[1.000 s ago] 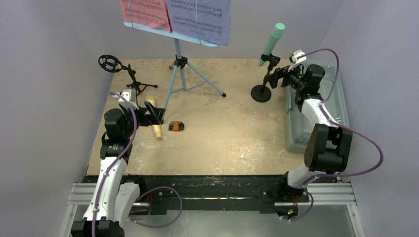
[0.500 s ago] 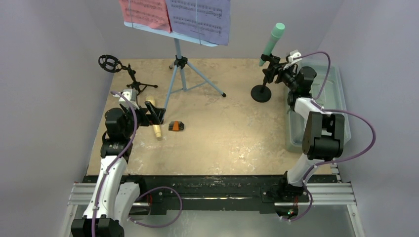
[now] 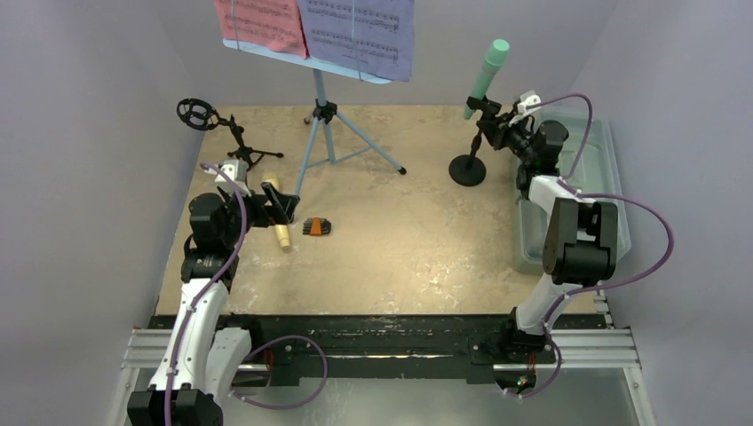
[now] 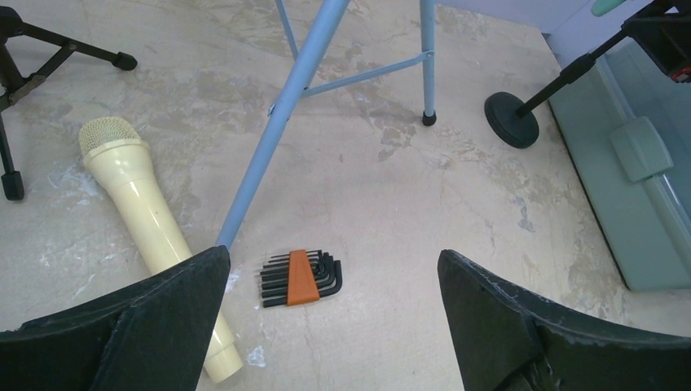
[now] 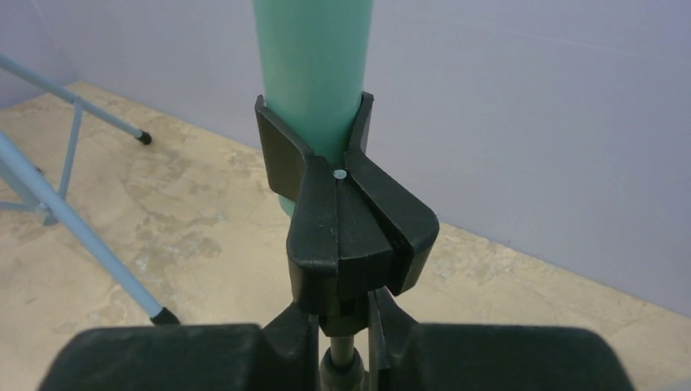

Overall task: Pack up the instrument practice props
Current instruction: Pick up the microphone stand with the microphone from the center of the board.

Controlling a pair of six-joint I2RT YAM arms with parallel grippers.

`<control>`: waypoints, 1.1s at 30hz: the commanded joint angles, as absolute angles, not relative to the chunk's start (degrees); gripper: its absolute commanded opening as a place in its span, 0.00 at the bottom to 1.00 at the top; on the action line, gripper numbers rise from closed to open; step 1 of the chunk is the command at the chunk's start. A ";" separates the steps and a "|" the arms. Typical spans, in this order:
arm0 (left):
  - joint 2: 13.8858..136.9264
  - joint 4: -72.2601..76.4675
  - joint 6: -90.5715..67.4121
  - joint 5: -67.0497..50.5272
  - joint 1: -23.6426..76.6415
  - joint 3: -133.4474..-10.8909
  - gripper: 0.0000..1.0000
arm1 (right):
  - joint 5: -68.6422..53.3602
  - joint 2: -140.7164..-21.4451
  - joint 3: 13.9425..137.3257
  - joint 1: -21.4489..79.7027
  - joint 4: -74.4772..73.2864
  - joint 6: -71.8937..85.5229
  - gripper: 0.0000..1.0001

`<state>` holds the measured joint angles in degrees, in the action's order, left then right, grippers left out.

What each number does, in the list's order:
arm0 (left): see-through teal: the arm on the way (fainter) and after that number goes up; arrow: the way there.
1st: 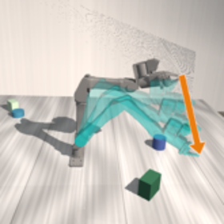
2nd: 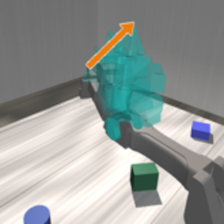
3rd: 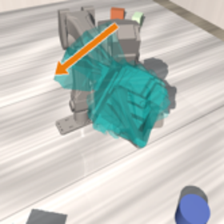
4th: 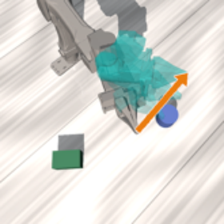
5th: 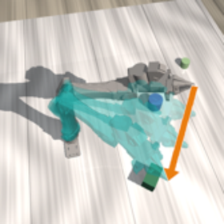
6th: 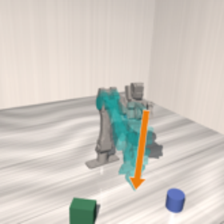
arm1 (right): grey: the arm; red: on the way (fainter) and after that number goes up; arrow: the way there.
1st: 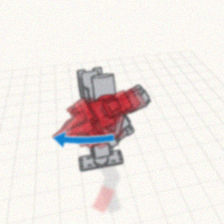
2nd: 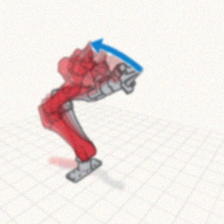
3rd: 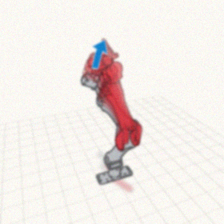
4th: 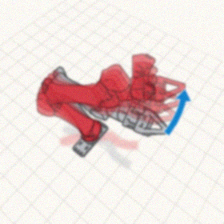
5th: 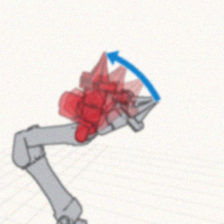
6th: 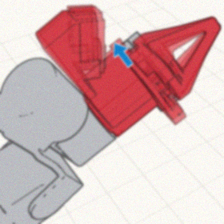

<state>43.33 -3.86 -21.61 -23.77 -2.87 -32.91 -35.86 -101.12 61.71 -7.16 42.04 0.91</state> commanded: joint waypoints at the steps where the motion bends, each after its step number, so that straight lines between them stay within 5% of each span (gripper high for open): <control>1: 43.51 1.47 -22.85 -27.75 -3.21 -33.51 0.99 | -41.02 -99.13 61.86 -7.12 46.02 -1.77 0.05; 17: 43.25 14.84 -28.48 -42.01 -3.01 -29.89 0.96 | -59.65 -79.16 47.09 -3.88 50.11 6.57 0.00; 33: 43.60 17.32 -30.15 -43.30 2.57 -29.16 1.00 | -67.77 -63.62 44.86 8.52 9.55 -17.45 0.00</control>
<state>43.66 14.48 -29.61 -42.26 0.97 -29.23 -64.95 -66.41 43.59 6.87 17.32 -8.84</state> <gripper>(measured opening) 0.995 0.224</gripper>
